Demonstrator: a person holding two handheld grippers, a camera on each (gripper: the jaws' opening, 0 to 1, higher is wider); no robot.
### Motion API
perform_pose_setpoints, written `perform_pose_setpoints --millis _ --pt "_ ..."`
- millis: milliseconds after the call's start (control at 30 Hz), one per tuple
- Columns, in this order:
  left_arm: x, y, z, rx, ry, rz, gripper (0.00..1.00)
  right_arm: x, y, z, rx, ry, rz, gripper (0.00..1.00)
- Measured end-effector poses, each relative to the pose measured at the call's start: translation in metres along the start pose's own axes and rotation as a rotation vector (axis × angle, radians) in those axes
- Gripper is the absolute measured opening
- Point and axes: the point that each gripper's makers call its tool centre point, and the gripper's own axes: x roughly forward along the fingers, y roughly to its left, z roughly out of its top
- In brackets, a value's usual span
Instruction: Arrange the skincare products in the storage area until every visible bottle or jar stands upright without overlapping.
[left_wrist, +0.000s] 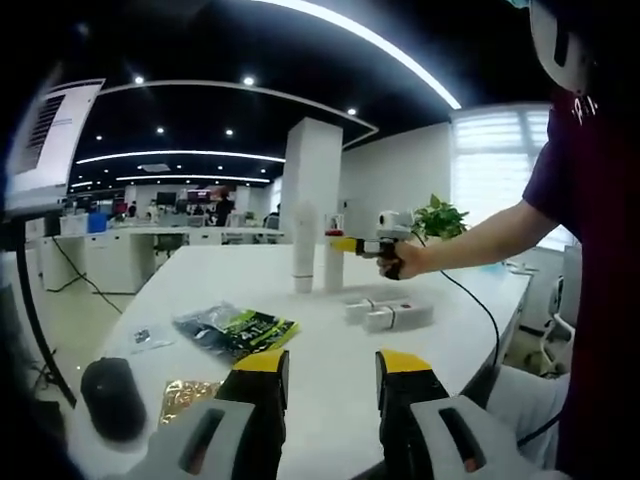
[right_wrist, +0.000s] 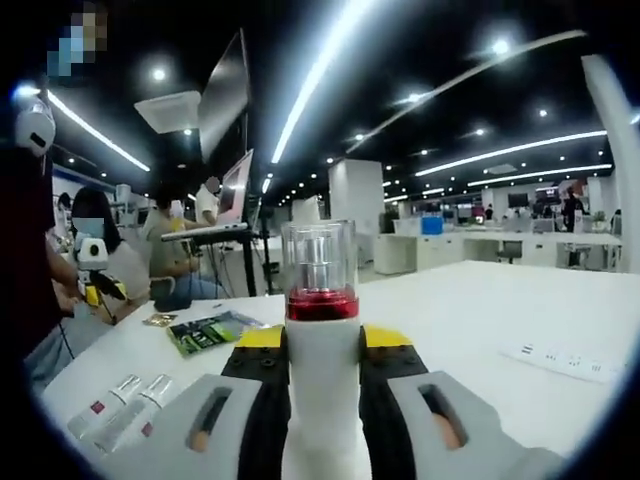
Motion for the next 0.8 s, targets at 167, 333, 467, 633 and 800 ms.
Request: perform_pose_setpoints --millis 167,333,467,633,800 --pt "-0.001 0.001 -0.002 -0.007 0.004 0.004 0.35 0.0 0.005 0.002 0.029 -0.05 0.003 0.24" --pt "-0.001 0.0 -0.003 -0.009 0.003 0.004 0.35 -0.002 0.001 0.001 0.072 -0.029 0.02 0.26" --pt "0.001 -0.001 -0.004 -0.007 0.005 -0.003 0.35 -0.009 -0.011 0.0 0.076 0.001 -0.017 0.36" --pt "0.003 -0.004 -0.003 -0.01 -0.002 -0.012 0.35 -0.017 -0.008 -0.012 0.08 0.074 0.001 0.39" --pt "0.004 -0.007 -0.006 -0.01 0.001 -0.024 0.35 -0.025 -0.009 -0.03 0.083 0.172 -0.012 0.33"
